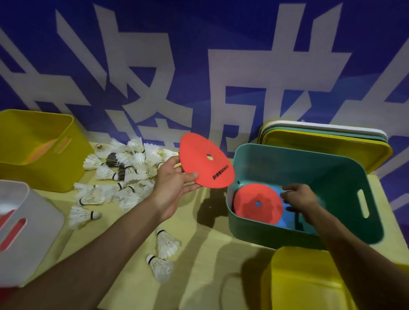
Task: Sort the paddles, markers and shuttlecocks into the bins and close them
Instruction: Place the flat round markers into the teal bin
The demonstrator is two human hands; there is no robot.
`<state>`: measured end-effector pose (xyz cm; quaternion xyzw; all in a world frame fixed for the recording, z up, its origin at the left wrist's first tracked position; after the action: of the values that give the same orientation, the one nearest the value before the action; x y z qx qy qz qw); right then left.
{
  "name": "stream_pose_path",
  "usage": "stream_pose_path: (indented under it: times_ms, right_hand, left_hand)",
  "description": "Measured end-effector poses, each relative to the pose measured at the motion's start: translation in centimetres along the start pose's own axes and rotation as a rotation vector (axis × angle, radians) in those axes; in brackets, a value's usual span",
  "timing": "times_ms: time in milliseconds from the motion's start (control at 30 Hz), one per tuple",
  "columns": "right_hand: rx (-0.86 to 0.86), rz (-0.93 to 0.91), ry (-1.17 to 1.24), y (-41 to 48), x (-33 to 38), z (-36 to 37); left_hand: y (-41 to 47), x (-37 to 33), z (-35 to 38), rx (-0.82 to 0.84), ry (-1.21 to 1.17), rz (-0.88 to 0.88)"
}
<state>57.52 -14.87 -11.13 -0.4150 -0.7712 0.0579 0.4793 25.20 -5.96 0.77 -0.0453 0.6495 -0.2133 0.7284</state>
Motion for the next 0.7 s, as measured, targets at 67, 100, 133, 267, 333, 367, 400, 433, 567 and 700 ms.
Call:
stream_pose_path:
  times_ms: [67, 100, 133, 267, 333, 367, 400, 433, 567, 700]
  right_hand:
    - [-0.002, -0.029, -0.062, -0.4, 0.6, -0.5]
    - [0.008, -0.04, -0.051, -0.6, 1.0, -0.5]
    - [0.034, -0.047, 0.008, -1.1, 1.5, -0.3]
    - [0.228, -0.091, 0.355, -3.9, 5.1, 1.3]
    - [0.327, -0.134, 0.459, -5.6, 7.2, 1.6]
    - [0.356, -0.153, 0.503, -6.1, 8.0, 1.7]
    - [0.354, -0.169, 0.542, -6.7, 8.6, 1.3]
    - [0.33, -0.184, 0.572, -7.0, 8.8, 0.6]
    - [0.228, -0.193, 0.666, -7.3, 8.1, -1.9]
    - [0.166, -0.199, 0.618, -7.2, 6.8, -3.4]
  left_hand:
    - [0.2, -0.2, 0.7, 0.016, 0.004, 0.003]
    - [0.2, -0.3, 1.3, 0.028, 0.003, 0.004]
    - [0.4, -0.3, 1.8, 0.039, 0.002, 0.006]
    - [0.6, -0.5, 4.0, 0.074, 0.008, 0.01]
    - [0.7, -0.4, 5.1, 0.099, 0.012, 0.003]
    - [0.7, -0.3, 5.4, 0.109, 0.02, -0.002]
    - [0.7, -0.2, 5.9, 0.12, 0.027, -0.007]
    - [0.6, -0.2, 6.4, 0.133, 0.031, -0.013]
    - [0.7, 0.0, 7.9, 0.181, 0.082, -0.017]
    - [0.7, 1.2, 8.7, 0.213, 0.127, -0.064]
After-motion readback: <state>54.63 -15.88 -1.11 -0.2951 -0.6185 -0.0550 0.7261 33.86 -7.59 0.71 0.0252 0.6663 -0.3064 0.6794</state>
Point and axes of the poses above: each hand's wrist, its own y-axis towards the middle knuckle, its own z-axis out of the palm, x = y × z, the point moved 10 cm from there along y, towards the middle knuckle, and after that the axes turned 1 degree about y, right-handed, at the moved point
